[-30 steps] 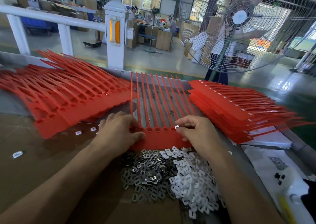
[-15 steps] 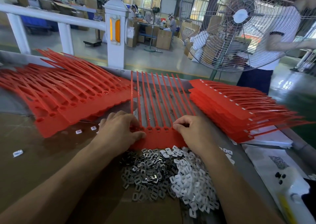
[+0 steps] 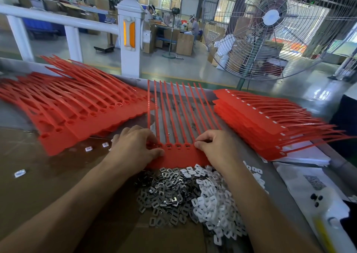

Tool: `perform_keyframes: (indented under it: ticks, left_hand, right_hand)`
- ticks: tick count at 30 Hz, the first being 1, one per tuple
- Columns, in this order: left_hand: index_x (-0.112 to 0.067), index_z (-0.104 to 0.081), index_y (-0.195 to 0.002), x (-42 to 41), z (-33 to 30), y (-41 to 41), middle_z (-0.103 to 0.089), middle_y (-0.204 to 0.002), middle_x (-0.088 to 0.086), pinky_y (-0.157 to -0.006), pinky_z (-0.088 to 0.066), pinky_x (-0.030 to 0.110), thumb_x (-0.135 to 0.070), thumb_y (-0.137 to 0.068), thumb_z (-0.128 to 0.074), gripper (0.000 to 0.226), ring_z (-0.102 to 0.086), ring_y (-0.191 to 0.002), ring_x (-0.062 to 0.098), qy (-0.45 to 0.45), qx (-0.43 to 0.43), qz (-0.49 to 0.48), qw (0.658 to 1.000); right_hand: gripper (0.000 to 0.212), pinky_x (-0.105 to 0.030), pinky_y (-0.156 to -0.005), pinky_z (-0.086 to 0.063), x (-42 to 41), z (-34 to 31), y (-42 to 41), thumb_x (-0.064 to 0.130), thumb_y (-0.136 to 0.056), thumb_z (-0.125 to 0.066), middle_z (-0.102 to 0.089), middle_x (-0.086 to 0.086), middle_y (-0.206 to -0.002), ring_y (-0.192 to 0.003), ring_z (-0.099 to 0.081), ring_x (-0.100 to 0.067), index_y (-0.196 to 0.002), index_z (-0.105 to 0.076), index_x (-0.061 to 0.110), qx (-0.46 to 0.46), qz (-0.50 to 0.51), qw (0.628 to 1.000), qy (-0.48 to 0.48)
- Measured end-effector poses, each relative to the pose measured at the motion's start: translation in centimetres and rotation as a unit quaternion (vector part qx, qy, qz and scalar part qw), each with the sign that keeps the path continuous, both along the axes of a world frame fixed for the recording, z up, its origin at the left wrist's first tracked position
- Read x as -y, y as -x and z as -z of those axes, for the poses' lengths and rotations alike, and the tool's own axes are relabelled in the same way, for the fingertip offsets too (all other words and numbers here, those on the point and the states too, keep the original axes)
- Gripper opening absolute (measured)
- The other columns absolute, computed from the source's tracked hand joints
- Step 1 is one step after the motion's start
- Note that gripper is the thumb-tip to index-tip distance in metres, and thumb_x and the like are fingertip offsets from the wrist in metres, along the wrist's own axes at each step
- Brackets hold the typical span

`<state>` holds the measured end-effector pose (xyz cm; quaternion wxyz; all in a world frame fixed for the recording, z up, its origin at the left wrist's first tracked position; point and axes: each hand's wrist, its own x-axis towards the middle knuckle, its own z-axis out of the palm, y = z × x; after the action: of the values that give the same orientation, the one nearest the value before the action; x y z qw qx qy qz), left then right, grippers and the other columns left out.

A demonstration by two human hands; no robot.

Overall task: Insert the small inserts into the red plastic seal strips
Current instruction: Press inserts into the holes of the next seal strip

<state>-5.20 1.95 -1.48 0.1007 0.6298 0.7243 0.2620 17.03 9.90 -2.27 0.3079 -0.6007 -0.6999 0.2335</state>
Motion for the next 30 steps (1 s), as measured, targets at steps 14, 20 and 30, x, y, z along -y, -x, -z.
perform_keyframes:
  ticks: [14,20,30]
  left_hand:
    - [-0.042,-0.066,-0.106,0.0,0.0,0.1,-0.054,-0.123,-0.013,-0.102,-0.028,0.039,-0.06,-0.081,-0.072,0.032,-0.042,-0.122,0.014,0.006,-0.003,0.0,1.0]
    - [-0.043,-0.066,-0.106,0.0,-0.1,0.1,-0.054,-0.124,-0.013,-0.104,-0.028,0.04,-0.06,-0.081,-0.072,0.031,-0.043,-0.122,0.015,0.01,-0.003,-0.001,1.0]
    - [-0.039,-0.067,-0.11,0.1,-0.2,-0.1,-0.055,-0.124,-0.01,-0.105,-0.029,0.041,-0.058,-0.083,-0.072,0.033,-0.043,-0.123,0.017,0.007,-0.012,-0.003,1.0]
  right_hand:
    - [0.024,-0.006,-0.061,-0.04,0.6,-0.9,-1.3,0.02,-0.098,-0.062,-0.06,0.033,-0.086,-0.079,-0.059,0.016,-0.102,-0.081,0.035,0.018,-0.036,0.999,0.001]
    - [0.029,-0.011,-0.064,-0.053,1.0,-1.2,-1.0,0.014,-0.099,-0.059,-0.059,0.029,-0.084,-0.078,-0.066,0.006,-0.101,-0.081,0.034,0.028,-0.052,0.998,0.011]
    - [0.003,-0.011,-0.074,-0.045,4.2,-2.6,0.7,0.033,-0.092,-0.078,-0.068,0.025,-0.095,-0.089,-0.065,0.007,-0.094,-0.079,0.035,0.047,-0.263,0.964,-0.007]
